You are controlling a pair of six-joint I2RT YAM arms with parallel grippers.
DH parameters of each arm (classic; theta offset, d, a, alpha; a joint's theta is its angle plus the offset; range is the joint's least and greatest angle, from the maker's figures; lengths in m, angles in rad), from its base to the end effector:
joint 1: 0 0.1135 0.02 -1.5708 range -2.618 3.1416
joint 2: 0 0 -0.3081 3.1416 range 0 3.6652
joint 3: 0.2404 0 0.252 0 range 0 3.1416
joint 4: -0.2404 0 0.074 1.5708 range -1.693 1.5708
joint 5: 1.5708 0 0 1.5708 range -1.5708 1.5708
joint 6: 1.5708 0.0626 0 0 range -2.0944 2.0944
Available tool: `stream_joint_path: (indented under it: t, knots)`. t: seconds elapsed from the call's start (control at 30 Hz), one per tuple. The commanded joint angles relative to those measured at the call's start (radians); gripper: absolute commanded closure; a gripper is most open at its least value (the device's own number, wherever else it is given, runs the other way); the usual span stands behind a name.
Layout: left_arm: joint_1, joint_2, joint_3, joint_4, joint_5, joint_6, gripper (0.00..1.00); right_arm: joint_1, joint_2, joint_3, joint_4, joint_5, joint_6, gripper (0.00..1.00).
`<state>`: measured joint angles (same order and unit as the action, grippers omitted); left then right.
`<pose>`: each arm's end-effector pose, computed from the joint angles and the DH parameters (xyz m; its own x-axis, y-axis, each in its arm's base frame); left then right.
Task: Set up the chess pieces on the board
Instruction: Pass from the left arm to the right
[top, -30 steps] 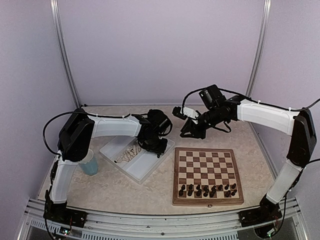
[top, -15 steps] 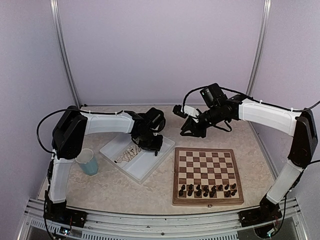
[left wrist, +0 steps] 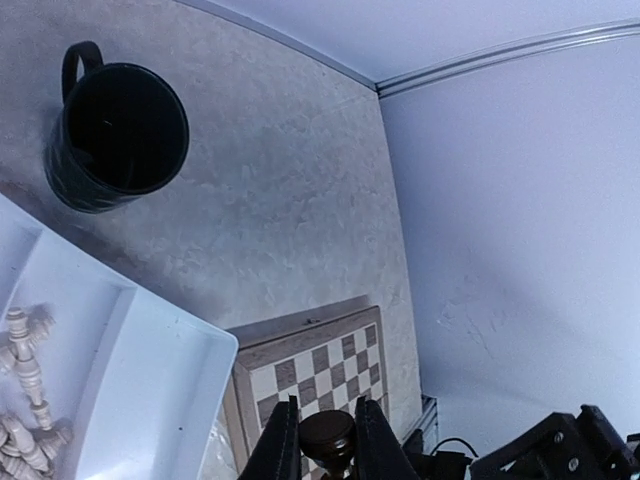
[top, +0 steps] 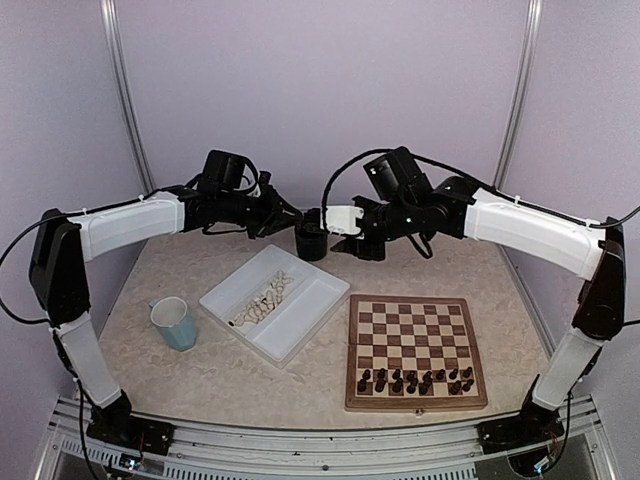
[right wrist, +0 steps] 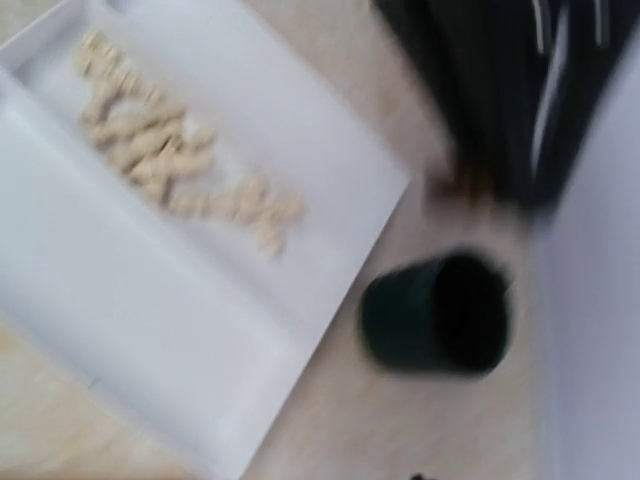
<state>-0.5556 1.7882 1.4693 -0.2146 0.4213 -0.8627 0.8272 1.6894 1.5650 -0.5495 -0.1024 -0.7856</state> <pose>0.3693 -0.2594 0.3279 -0.8739 -0.2734 -0.4020 0.1794 0.5872 -0.7893 0.2750 0.3085 0.3636 0.2574 -0.7594 -0.5975 -0.8546 0.1097 -0.5075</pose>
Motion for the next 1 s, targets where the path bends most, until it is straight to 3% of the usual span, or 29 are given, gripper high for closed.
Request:
stream_joint_path:
  t: [0.0, 0.27, 0.6, 0.97]
  knots:
    - [0.000, -0.018, -0.043, 0.138, 0.130, -0.139, 0.97, 0.082, 0.056, 0.080, 0.093, 0.228, -0.107, 0.62]
    - [-0.003, -0.054, -0.151, 0.314, 0.216, -0.275, 0.97, 0.187, 0.120, 0.094, 0.180, 0.383, -0.202, 0.60]
    - [-0.004, -0.064, -0.208, 0.464, 0.292, -0.415, 0.97, 0.215, 0.127, 0.035, 0.256, 0.471, -0.275, 0.61]
    - [-0.029, -0.057, -0.251, 0.589, 0.336, -0.517, 0.97, 0.222, 0.128, -0.041, 0.422, 0.568, -0.363, 0.74]
